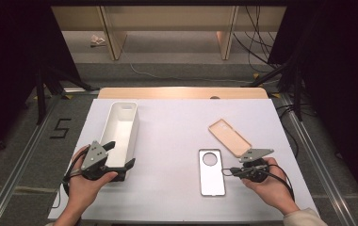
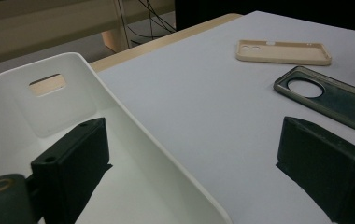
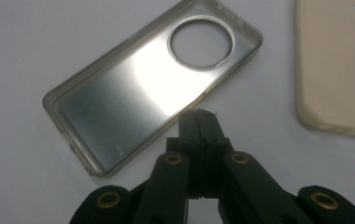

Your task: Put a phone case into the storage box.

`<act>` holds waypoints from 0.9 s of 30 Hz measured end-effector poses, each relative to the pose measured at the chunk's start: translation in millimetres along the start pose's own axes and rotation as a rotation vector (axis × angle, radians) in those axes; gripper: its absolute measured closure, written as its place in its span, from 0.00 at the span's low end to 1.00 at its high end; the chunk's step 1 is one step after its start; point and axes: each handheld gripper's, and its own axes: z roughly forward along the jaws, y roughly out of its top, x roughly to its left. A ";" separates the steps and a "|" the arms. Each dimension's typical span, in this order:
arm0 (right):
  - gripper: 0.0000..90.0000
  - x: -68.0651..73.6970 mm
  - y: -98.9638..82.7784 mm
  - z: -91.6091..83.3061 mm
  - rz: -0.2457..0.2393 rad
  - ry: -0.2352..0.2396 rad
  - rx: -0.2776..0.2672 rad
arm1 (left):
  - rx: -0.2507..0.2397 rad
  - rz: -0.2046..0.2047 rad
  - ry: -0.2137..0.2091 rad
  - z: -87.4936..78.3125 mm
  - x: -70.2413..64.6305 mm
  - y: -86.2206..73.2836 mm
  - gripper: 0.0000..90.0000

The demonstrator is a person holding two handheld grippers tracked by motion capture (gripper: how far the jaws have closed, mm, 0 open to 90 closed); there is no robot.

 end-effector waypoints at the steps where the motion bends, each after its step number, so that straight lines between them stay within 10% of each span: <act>1: 1.00 1.0 0.0 2.2 0.005 0.004 0.025 | 0.002 0.002 0.001 0.1 -0.1 0.0 0.10; 8: 1.00 4.1 -1.3 12.5 0.029 0.038 0.140 | 0.001 0.002 -0.001 0.7 -0.8 0.3 0.10; 27: 1.00 10.8 1.2 21.4 0.021 0.074 0.201 | 0.002 0.006 0.000 0.5 -0.8 0.2 0.10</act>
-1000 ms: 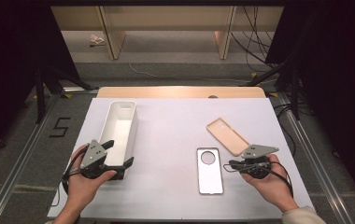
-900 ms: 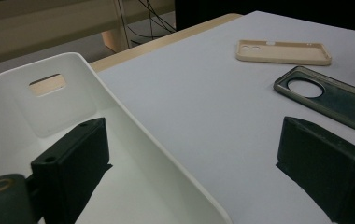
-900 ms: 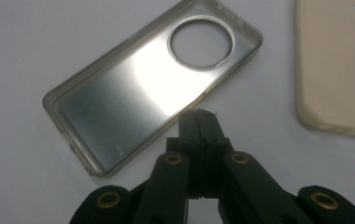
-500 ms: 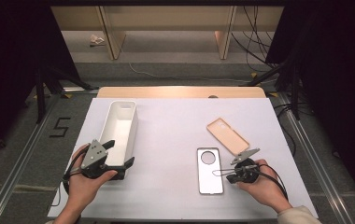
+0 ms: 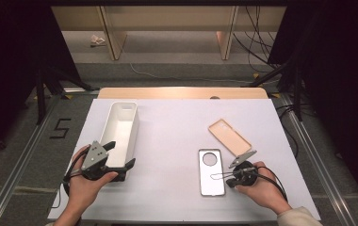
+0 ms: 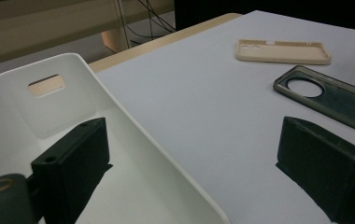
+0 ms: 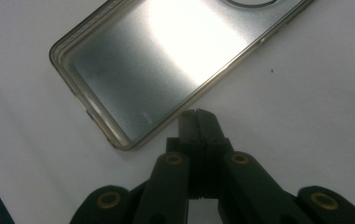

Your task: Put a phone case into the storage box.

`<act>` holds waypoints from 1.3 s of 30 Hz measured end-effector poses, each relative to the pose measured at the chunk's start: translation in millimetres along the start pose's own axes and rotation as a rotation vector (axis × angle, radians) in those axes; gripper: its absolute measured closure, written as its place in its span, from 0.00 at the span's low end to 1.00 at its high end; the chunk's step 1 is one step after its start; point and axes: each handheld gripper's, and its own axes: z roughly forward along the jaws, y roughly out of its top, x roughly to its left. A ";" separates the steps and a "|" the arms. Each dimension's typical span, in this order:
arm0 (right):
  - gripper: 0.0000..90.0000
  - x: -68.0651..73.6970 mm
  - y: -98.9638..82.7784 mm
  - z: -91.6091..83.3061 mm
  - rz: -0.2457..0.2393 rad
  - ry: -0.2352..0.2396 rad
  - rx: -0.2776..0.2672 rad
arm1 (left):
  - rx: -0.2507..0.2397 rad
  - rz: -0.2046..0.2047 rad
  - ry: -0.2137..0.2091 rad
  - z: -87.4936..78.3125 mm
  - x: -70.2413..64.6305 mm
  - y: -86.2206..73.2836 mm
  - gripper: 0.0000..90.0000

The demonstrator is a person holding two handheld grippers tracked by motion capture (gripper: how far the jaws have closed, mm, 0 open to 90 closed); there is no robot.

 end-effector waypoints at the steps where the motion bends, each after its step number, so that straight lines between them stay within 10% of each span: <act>1: 1.00 0.1 0.0 0.0 0.000 0.000 0.001 | 0.000 0.000 0.000 0.0 0.0 0.0 0.10; 34: 1.00 6.5 4.4 -0.5 -0.060 0.009 -0.005 | -0.003 -0.001 0.000 -0.3 0.3 0.2 0.10; 39: 0.78 9.1 7.2 -5.3 -0.129 -0.029 0.000 | -0.002 0.000 0.000 -0.4 0.6 0.0 0.10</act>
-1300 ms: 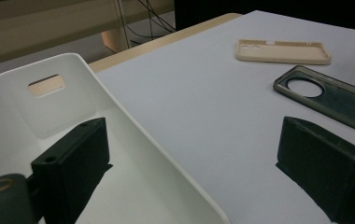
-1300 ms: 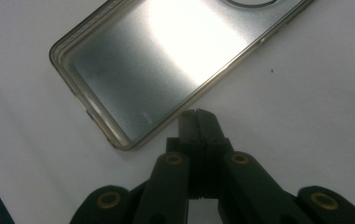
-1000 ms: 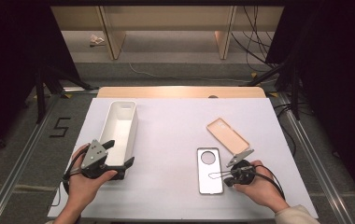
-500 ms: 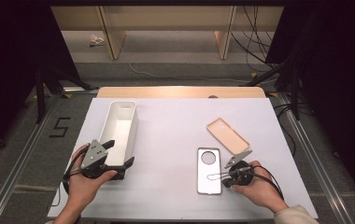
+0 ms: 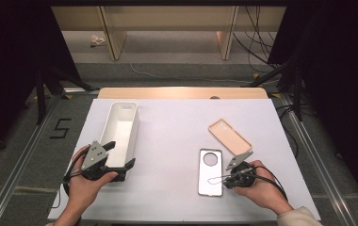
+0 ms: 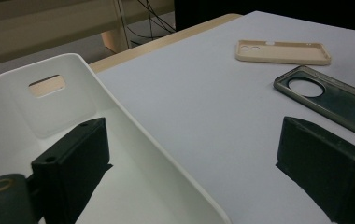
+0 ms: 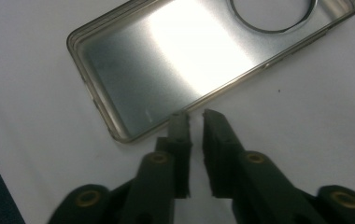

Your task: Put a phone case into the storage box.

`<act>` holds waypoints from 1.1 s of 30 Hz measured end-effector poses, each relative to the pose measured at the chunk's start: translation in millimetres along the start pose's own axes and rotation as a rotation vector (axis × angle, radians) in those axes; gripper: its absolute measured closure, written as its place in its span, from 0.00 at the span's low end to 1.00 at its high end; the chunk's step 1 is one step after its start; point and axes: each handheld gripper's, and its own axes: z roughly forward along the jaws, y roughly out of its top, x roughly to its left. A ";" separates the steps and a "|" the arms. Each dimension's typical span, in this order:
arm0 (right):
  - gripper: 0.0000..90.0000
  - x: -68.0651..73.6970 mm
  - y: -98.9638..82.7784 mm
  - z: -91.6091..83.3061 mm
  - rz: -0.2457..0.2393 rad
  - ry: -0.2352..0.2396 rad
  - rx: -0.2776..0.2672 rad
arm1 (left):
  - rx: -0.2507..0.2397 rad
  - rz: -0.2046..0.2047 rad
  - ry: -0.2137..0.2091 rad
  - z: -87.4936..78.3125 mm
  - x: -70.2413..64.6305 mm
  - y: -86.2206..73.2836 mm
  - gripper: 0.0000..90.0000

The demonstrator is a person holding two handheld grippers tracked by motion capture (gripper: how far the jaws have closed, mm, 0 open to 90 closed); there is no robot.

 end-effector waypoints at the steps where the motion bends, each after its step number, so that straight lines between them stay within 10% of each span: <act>1: 0.78 0.0 0.0 0.0 0.000 0.000 0.000 | -0.002 -0.003 0.000 -0.3 -0.1 0.2 0.10; 12: 0.37 0.0 5.4 -7.6 -0.007 -0.022 -0.115 | -0.002 -0.002 -0.003 -0.3 0.4 0.1 0.10; 33: 0.34 24.8 33.2 -1.3 -0.243 0.001 0.032 | 0.000 -0.003 -0.004 -0.2 0.0 0.1 0.10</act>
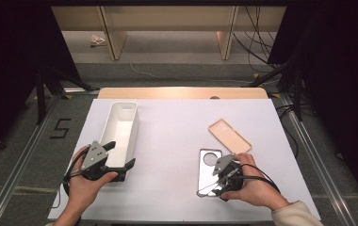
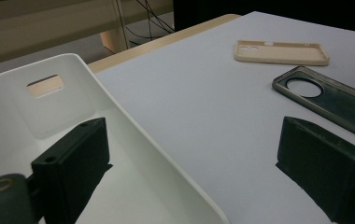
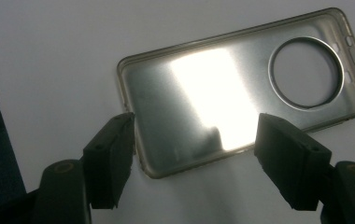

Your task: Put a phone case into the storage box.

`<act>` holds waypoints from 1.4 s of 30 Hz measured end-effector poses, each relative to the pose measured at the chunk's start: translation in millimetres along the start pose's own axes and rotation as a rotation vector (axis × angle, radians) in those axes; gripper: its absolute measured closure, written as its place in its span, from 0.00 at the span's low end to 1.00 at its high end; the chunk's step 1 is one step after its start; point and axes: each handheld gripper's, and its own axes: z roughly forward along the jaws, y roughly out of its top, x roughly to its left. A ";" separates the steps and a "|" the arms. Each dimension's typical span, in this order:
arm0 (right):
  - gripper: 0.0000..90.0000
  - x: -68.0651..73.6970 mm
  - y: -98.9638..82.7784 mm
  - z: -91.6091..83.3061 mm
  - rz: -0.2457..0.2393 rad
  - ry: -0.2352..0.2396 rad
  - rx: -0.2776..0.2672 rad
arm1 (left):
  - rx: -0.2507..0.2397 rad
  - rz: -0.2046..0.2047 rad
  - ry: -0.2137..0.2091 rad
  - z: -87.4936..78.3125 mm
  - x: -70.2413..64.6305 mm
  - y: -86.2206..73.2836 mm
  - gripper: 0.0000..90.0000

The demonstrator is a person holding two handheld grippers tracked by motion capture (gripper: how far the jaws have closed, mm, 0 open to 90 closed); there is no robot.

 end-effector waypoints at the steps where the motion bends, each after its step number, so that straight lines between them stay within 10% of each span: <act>1: 0.35 1.9 2.3 1.6 -0.022 0.006 0.021 | -0.001 -0.001 0.000 -0.1 0.0 0.1 0.10; 42: 0.45 24.8 25.6 24.9 -0.254 -0.054 0.197 | -0.002 0.002 -0.007 -0.2 -0.2 0.2 0.10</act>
